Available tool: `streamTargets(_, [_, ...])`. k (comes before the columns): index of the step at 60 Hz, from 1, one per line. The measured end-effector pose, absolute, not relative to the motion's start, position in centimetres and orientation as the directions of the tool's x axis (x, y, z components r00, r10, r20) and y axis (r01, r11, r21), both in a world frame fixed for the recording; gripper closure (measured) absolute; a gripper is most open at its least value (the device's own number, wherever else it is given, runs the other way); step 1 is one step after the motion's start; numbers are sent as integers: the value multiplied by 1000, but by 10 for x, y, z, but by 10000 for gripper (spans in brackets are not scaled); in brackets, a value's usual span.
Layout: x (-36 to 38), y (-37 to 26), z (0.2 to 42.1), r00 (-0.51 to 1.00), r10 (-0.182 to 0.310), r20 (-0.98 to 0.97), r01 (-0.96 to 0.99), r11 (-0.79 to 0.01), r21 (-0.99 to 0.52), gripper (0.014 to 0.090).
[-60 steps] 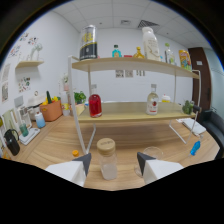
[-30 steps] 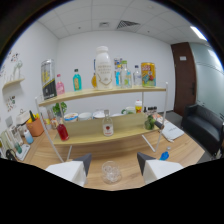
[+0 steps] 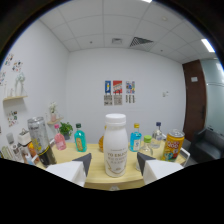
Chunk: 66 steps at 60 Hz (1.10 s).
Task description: Make me a cup of Mount Fuji.
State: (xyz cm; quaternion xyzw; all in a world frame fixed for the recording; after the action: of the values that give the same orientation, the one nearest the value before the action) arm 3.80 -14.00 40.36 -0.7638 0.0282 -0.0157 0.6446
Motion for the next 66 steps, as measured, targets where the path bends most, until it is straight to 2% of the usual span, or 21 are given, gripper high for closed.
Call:
streamTargets(4, [41, -121, 400, 998, -61, -1, -11, -175, -985, 204])
streamTargets(8, [42, -106, 395, 999, -53, -11, -21, -186, -982, 275])
streamTargets(12, [43, -95, 393, 999, -49, -12, -20, -181, -983, 377])
streamTargets(16, [46, -90, 394, 999, -54, 0, -10, -176, -984, 531])
streamTargets(31, [45, -95, 396, 999, -45, -18, -26, -183, -983, 563])
streamTargets(39, [41, -118, 420, 999, -27, -23, -27, -141, -990, 565])
streamTargets(50, [40, -169, 443, 998, 26, -58, -57, -56, -997, 567])
streamTargets(55, [50, -190, 418, 998, 29, -50, -49, -55, -997, 567])
streamTargets(61, [67, -207, 357, 996, 10, -94, -92, -129, -987, 567])
streamTargets(66, [87, -216, 300, 994, -30, -107, -111, -196, -974, 568])
